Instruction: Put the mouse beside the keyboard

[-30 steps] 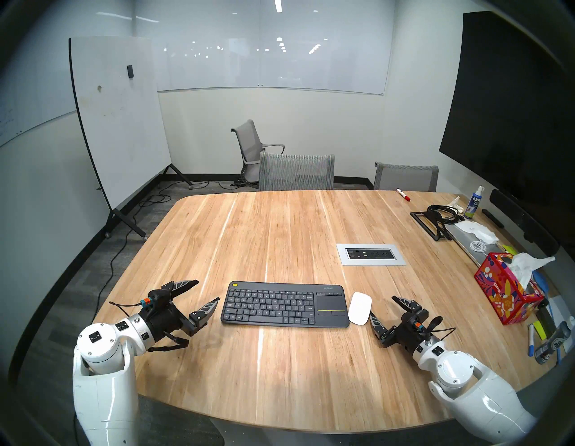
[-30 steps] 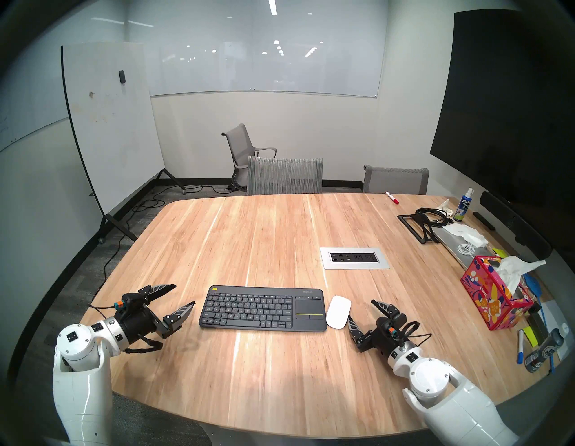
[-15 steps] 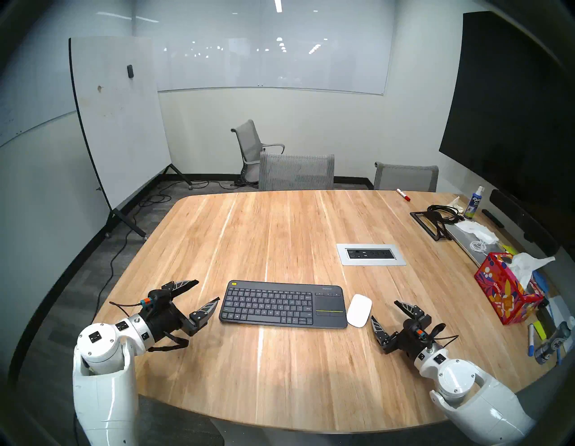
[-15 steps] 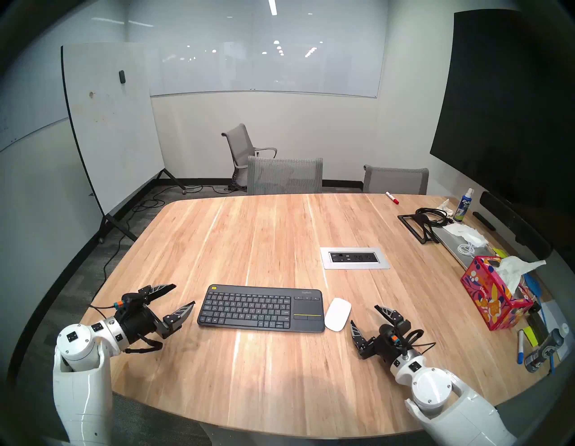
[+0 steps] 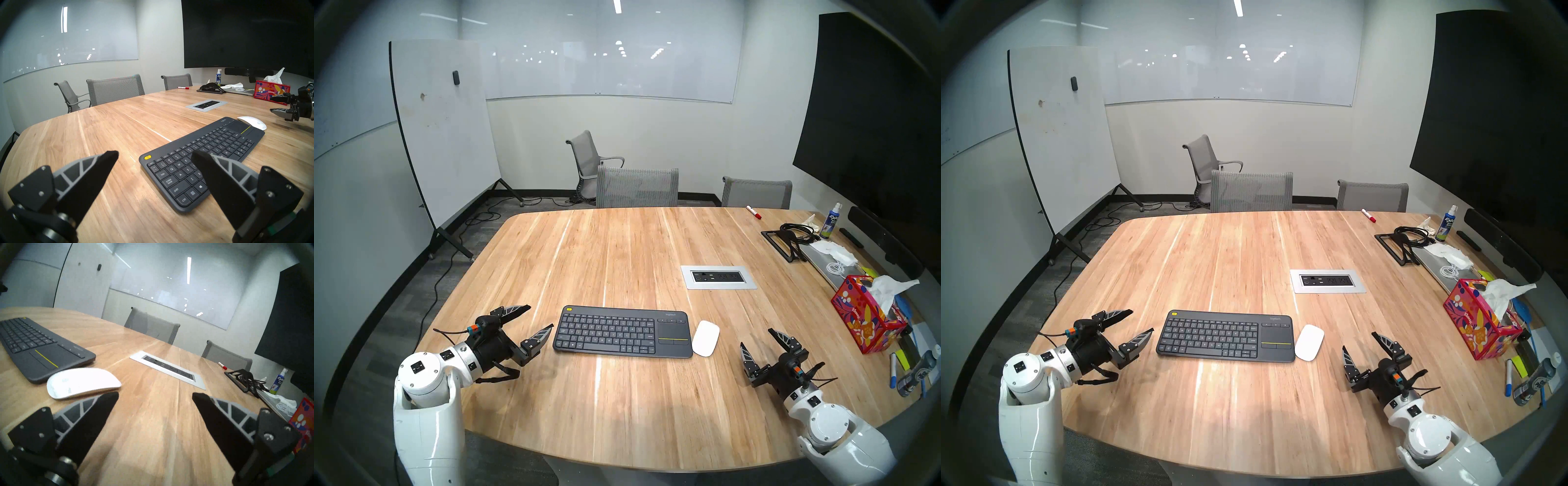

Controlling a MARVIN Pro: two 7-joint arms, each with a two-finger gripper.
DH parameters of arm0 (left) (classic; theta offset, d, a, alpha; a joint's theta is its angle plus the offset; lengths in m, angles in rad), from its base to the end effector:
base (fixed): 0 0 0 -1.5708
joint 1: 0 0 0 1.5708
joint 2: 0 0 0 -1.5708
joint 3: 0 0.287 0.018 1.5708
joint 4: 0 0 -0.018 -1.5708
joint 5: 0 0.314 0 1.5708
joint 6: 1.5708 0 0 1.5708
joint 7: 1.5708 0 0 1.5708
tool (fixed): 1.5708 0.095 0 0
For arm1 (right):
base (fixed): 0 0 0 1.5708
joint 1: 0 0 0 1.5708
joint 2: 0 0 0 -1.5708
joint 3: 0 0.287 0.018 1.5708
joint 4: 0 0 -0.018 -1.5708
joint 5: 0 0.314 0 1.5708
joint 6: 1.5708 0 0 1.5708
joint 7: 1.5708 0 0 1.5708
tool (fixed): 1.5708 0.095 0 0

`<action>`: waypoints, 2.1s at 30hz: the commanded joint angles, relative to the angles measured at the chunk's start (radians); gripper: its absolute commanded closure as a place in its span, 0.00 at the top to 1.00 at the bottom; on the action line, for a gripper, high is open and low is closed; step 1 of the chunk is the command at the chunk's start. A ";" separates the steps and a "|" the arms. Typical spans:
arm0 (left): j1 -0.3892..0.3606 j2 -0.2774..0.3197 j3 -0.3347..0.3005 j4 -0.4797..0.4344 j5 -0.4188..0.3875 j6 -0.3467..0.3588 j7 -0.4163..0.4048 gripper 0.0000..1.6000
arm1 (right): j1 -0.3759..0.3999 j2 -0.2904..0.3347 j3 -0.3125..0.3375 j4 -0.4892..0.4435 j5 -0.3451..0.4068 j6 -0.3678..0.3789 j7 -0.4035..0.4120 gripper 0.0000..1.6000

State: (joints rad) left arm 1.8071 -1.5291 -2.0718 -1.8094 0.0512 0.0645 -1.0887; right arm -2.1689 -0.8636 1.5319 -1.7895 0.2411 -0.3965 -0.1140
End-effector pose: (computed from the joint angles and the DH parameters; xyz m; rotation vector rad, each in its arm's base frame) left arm 0.3042 0.1143 -0.3019 2.0693 -0.7274 1.7640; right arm 0.2580 -0.1231 -0.3438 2.1220 0.6067 2.1221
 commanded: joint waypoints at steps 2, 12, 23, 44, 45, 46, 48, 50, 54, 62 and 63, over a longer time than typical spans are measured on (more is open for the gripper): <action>0.001 0.000 -0.002 -0.019 -0.001 0.000 0.001 1.00 | -0.050 -0.013 0.022 -0.106 0.045 -0.078 0.005 1.00; 0.001 0.000 -0.003 -0.020 0.000 0.001 0.001 1.00 | 0.000 -0.020 -0.032 -0.184 0.215 0.091 0.029 1.00; 0.001 0.000 -0.003 -0.021 0.000 0.001 0.001 1.00 | 0.066 -0.025 -0.068 -0.185 0.305 0.241 0.071 1.00; 0.001 0.000 -0.003 -0.020 0.000 0.000 0.000 1.00 | 0.240 -0.109 -0.106 -0.196 0.463 0.532 -0.023 1.00; 0.001 0.000 -0.003 -0.020 0.000 0.000 0.000 1.00 | 0.246 -0.106 -0.109 -0.201 0.458 0.554 -0.036 1.00; 0.001 0.000 -0.003 -0.020 0.000 0.000 0.000 1.00 | 0.246 -0.106 -0.109 -0.201 0.458 0.554 -0.036 1.00; 0.001 0.000 -0.003 -0.020 0.000 0.000 0.000 1.00 | 0.260 -0.092 -0.116 -0.209 0.449 0.582 -0.037 1.00; 0.001 0.000 -0.003 -0.019 0.000 0.000 0.000 1.00 | 0.281 -0.083 -0.128 -0.226 0.432 0.631 -0.059 1.00; 0.000 0.000 -0.003 -0.018 0.000 -0.001 0.000 1.00 | 0.324 -0.086 -0.159 -0.250 0.406 0.698 -0.096 1.00; 0.000 0.000 -0.003 -0.018 0.000 -0.001 0.000 1.00 | 0.388 -0.189 -0.235 -0.271 0.401 0.828 -0.228 1.00; 0.000 0.000 -0.003 -0.018 0.000 -0.001 0.000 1.00 | 0.388 -0.189 -0.235 -0.271 0.401 0.828 -0.228 1.00</action>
State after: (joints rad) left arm 1.8064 -1.5295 -2.0720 -1.8094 0.0514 0.0639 -1.0898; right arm -1.8619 -0.9686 1.3377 -2.0203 0.6429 0.3650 -0.2567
